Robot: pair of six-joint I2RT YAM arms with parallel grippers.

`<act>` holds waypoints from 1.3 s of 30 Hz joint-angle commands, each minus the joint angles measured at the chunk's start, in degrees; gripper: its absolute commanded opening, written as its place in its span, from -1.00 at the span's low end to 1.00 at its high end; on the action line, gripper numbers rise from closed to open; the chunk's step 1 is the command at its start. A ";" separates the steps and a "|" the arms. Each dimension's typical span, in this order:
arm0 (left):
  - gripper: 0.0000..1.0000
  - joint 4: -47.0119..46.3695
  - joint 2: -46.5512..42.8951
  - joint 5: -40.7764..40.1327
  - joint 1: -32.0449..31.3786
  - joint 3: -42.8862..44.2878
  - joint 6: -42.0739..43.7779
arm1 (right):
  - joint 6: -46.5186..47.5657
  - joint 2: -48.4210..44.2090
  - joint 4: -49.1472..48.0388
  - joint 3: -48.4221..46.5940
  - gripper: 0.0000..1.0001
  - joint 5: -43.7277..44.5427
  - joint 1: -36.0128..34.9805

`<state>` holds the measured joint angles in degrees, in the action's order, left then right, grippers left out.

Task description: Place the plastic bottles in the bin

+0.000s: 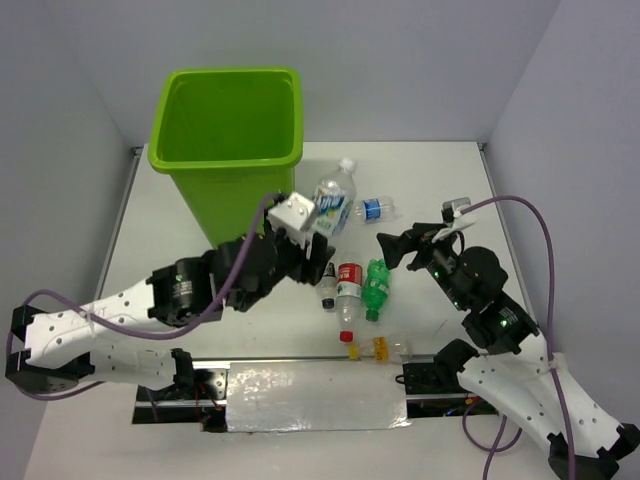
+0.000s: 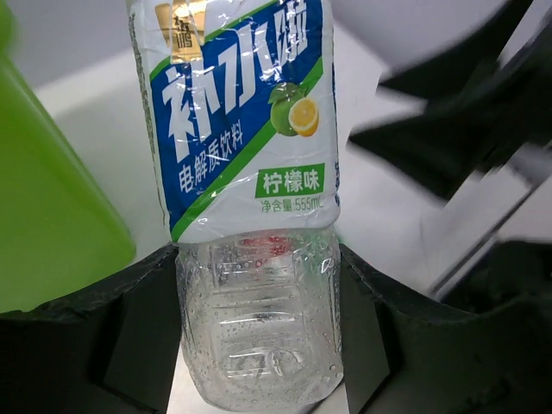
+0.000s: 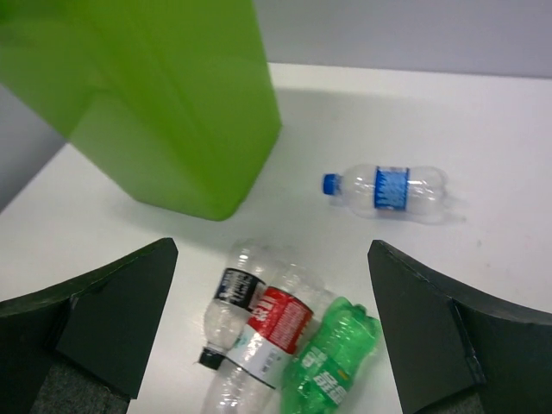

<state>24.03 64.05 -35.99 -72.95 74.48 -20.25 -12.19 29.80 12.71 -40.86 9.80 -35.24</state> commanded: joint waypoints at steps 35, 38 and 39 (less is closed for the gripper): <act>0.99 17.00 14.34 11.33 41.68 38.18 -1.73 | -7.85 8.96 7.50 -2.03 1.00 14.80 10.19; 0.99 17.63 14.35 6.12 35.17 38.73 -1.55 | -7.94 7.73 5.32 0.07 1.00 14.81 10.63; 0.99 17.02 13.91 6.19 34.11 38.03 -1.63 | -8.38 7.64 4.96 0.60 1.00 14.98 10.90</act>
<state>40.80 78.54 -24.27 -35.38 111.13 -21.34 -18.76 38.92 19.46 -40.82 22.33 -25.17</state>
